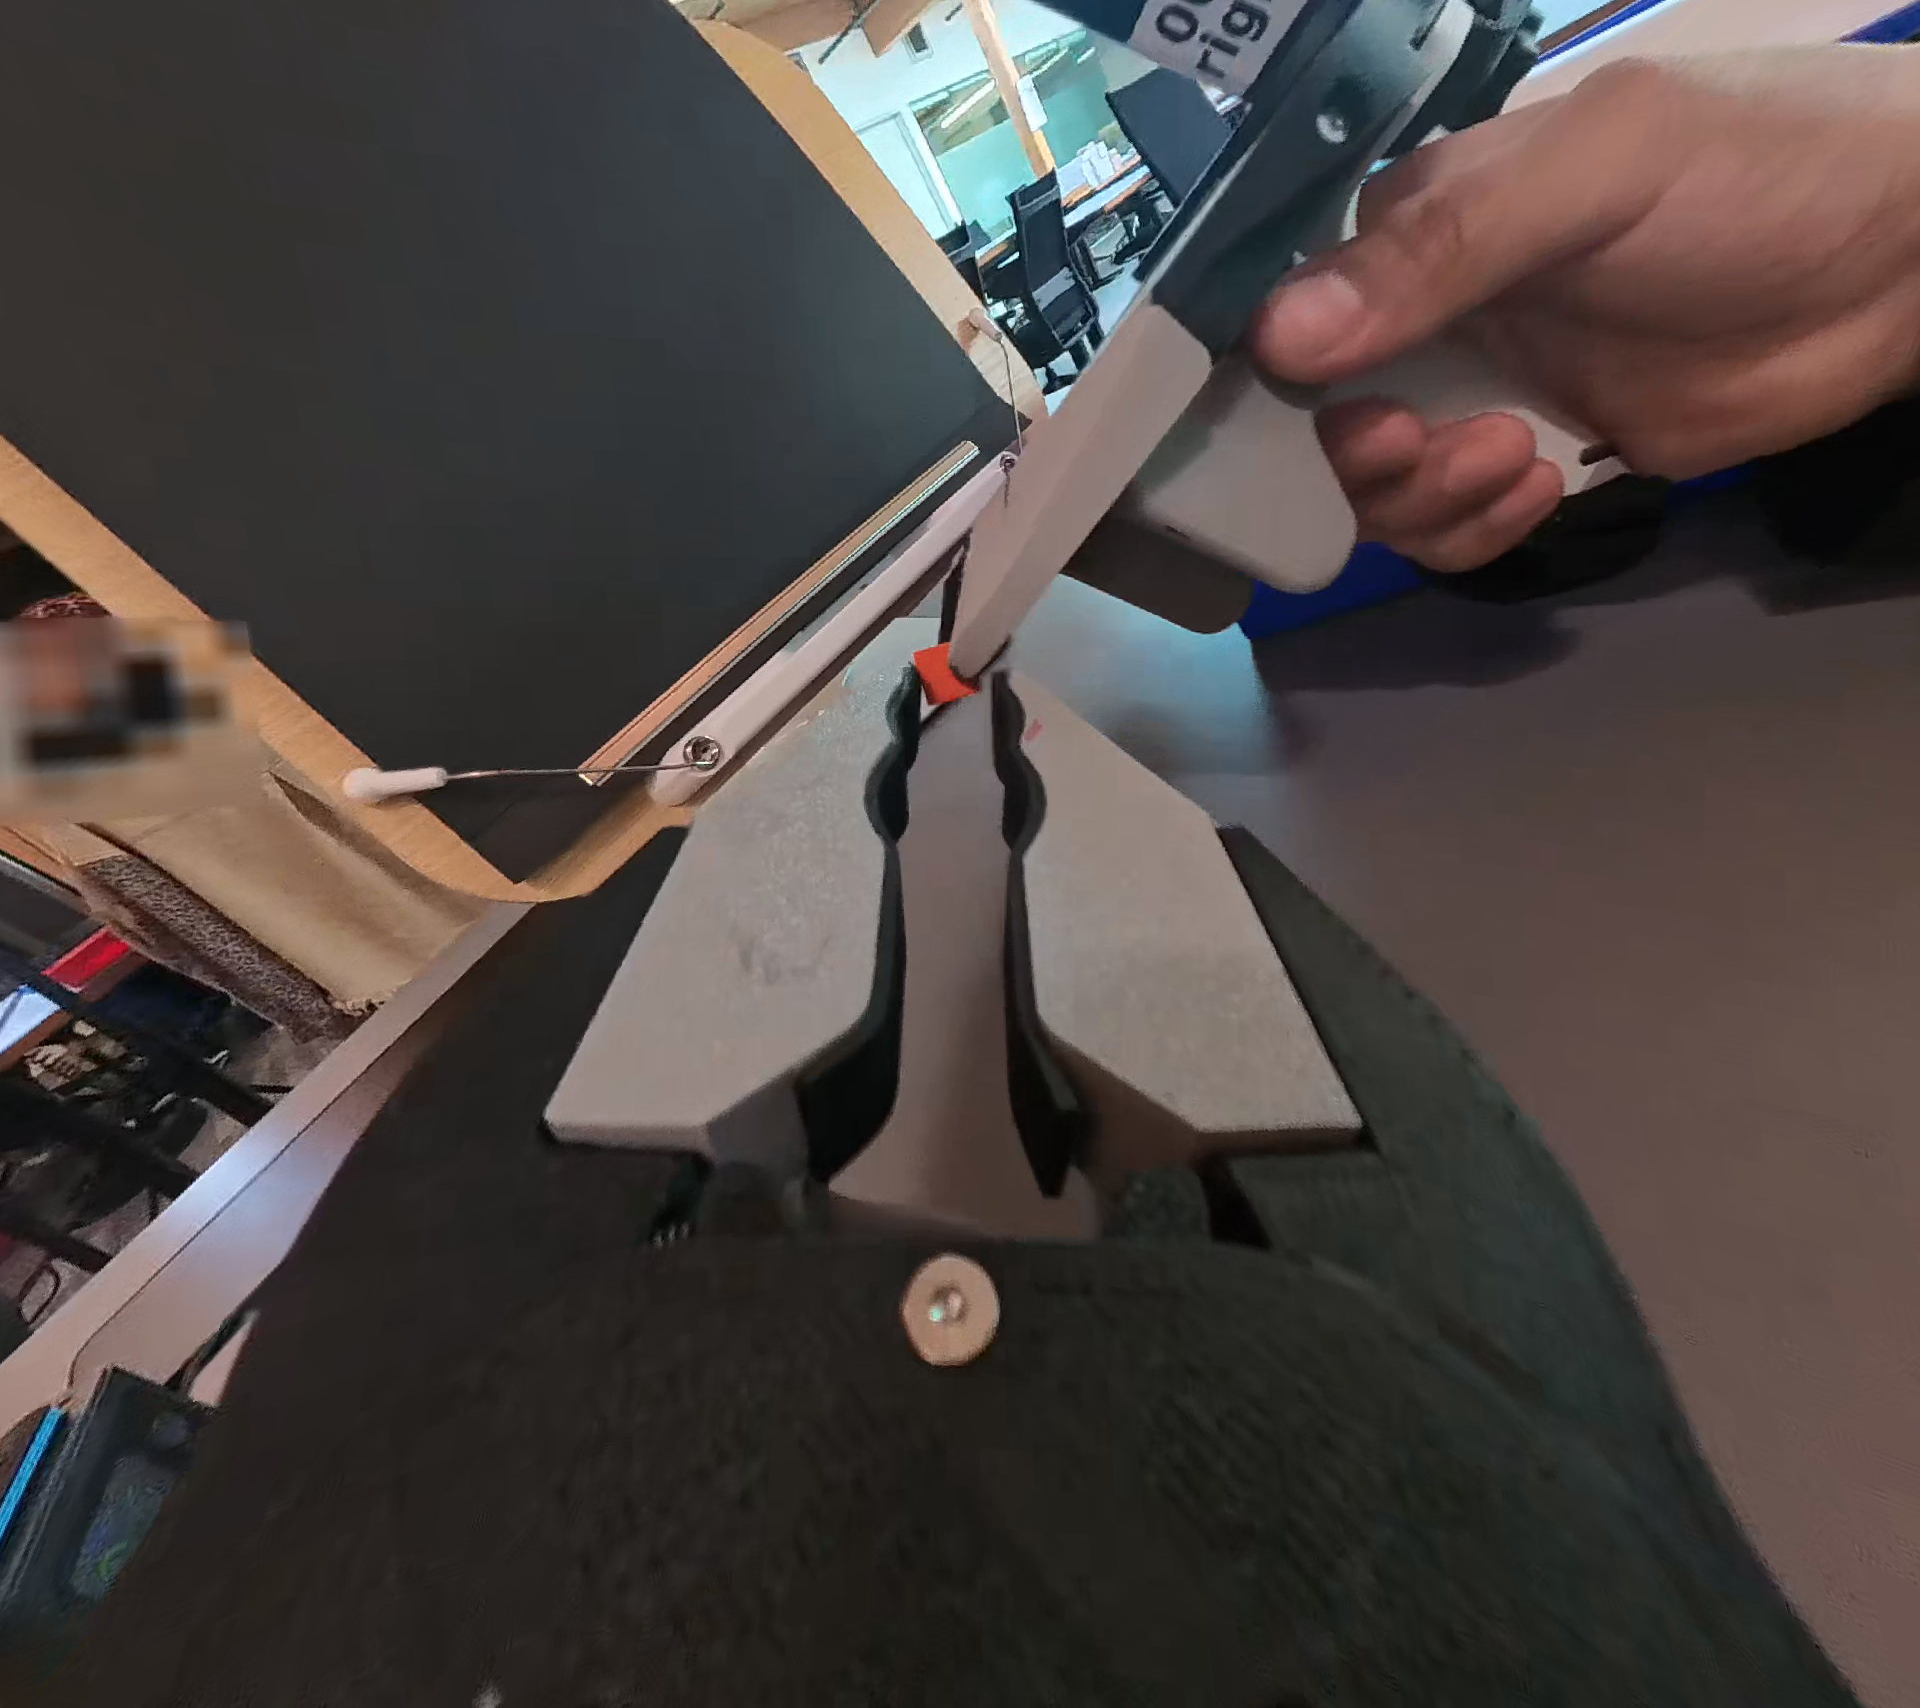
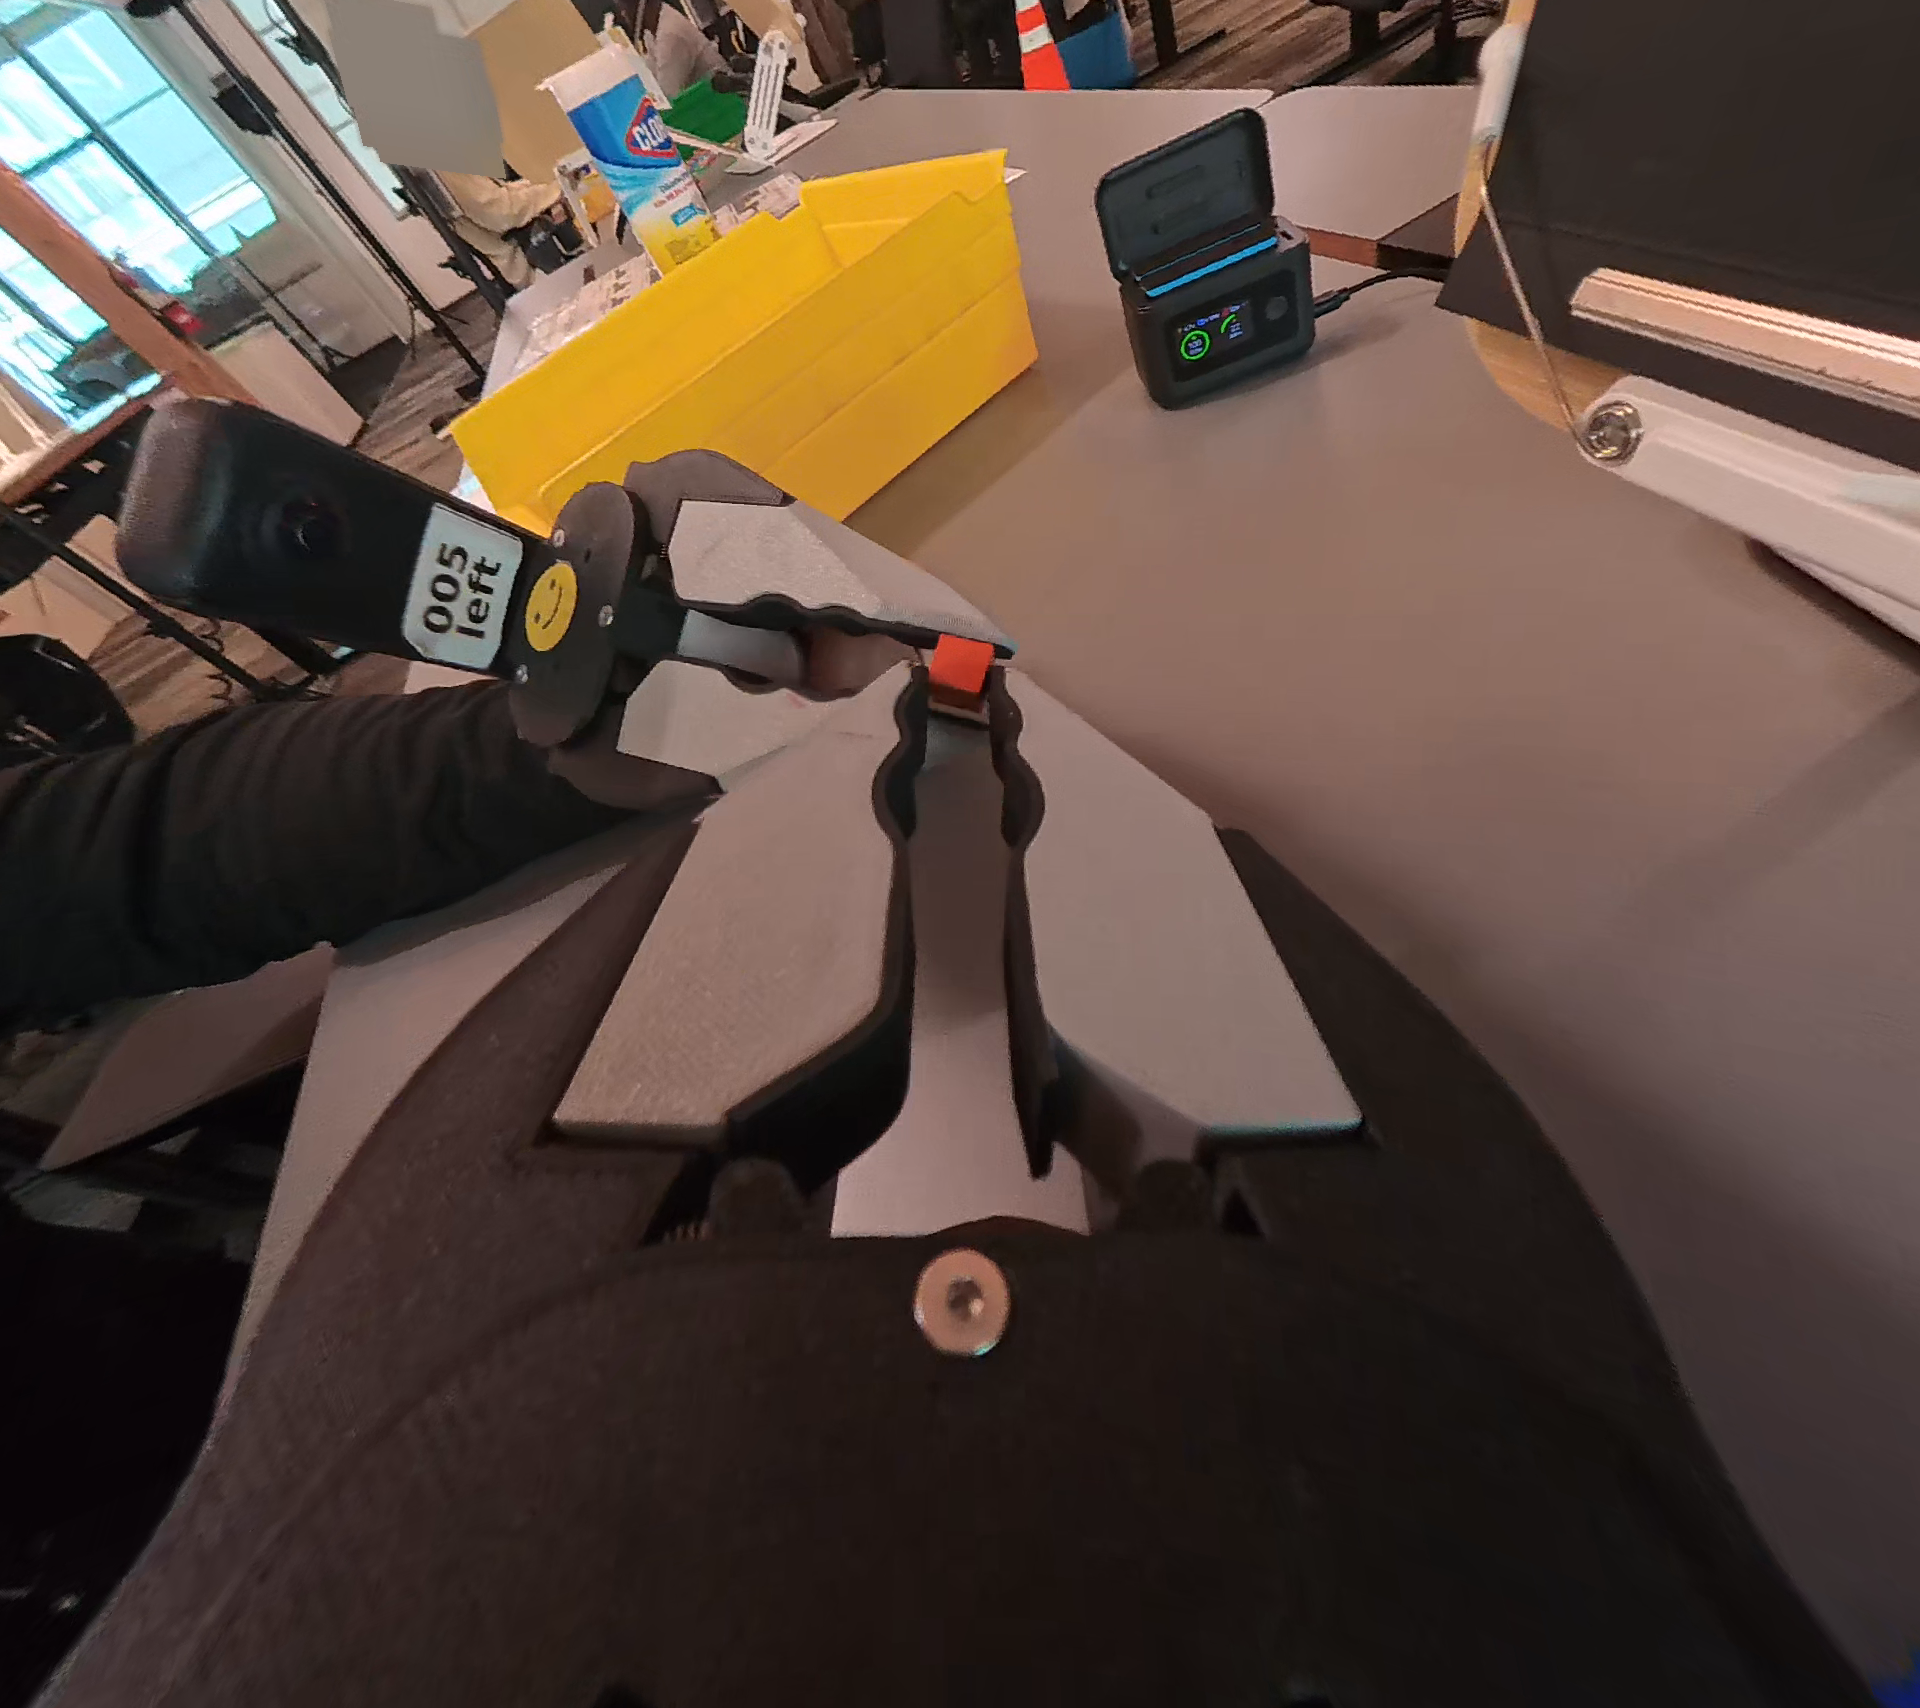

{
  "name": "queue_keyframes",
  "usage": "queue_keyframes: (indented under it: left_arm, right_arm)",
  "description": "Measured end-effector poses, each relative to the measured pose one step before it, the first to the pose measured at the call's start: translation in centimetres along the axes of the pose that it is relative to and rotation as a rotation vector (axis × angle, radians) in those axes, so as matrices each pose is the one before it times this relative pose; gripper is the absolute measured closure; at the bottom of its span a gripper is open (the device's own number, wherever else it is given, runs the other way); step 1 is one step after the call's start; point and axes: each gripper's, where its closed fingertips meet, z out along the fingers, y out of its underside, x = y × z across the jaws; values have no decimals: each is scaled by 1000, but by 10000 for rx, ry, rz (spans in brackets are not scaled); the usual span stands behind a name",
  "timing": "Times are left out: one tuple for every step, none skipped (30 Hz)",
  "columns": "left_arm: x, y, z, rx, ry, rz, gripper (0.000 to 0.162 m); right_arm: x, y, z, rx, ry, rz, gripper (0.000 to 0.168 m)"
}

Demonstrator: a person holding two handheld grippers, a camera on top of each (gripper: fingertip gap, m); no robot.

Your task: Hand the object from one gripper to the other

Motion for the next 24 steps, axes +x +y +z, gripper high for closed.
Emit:
queue_keyframes:
  left_arm:
    - [95, 19, -9, -49, 114, -162, 150]
    - [86, -37, -21, -2, 134, -175, 149]
    - [24, -57, -65, 40, 101, -145, 149]
    - [-82, -84, -111, 80, 43, -139, 149]
    - [-100, -124, -157, 112, 60, -177, 149]
    - [-64, -94, -149, 82, 128, -255, 150]
    - [-3, -32, -121, 28, 200, -300, 150]
    - [44, -10, -106, 4, 227, -283, 150]
    - [74, 0, -110, 8, 200, -227, 150]
    - [81, -8, -112, 1, 180, -188, 150]
    - [223, 26, -76, -33, 266, -239, 149]
    - [450, 67, -49, -102, 472, -451, 149]
    - [392, 194, -17, -186, 530, -730, 141]
    - [183, 281, -23, -198, 470, -866, 139]
    - [-275, 305, -9, -169, 218, -912, 139]
    - [-543, 230, -39, -141, 22, -762, 137]
    - [-390, 130, -64, -78, 43, -544, 133]
    - [-318, 0, -122, 22, 12, -404, 135]
    - [-335, -144, -153, 122, -48, -314, 140]
    - [-179, -189, -171, 156, 32, -267, 143]
    - [13, -107, -104, 103, 146, -287, 144]
    - [260, 79, -6, -20, 303, -337, 143]
    - [422, 123, 45, -35, 405, -387, 142]
    - [517, 98, 74, -4, 459, -397, 140]
  right_arm:
    - [70, 7, -9, -28, 130, -174, 160]
    - [105, 22, -27, -58, 179, -264, 160]
    - [158, 81, -57, -113, 235, -365, 160]
    - [173, 75, -94, -138, 268, -475, 160]
    - [158, 0, -136, -101, 280, -566, 160]
    - [132, -34, -185, -72, 296, -652, 160]
    - [57, -47, -169, -50, 292, -751, 160]
    - [-319, -155, -113, 55, 130, -816, 160]
    - [-471, -240, -41, 101, 62, -810, 160]
    - [-209, -135, 9, -5, 233, -781, 160]
    - [23, 6, 46, -125, 359, -789, 160]
    - [25, 35, 74, -146, 359, -784, 160]
    - [-4, 37, 83, -134, 335, -755, 160]
    - [-30, 62, 112, -123, 291, -681, 161]
    - [-121, 93, 146, -98, 185, -556, 161]
    - [-208, 108, 160, -97, 77, -411, 161]
    - [-67, 116, 128, -91, 122, -288, 161]
    - [1, 77, 35, -72, 117, -259, 161]
    - [14, 13, -32, -40, 76, -234, 161]
    - [7, -62, -68, 10, 52, -167, 161]
    - [-110, -76, -54, 30, -37, -92, 161]
    - [-159, -11, -21, 0, -52, -90, 161]
    - [-160, 48, -28, -32, -35, -187, 161]
    - [-257, 69, 5, -40, -68, -218, 161]
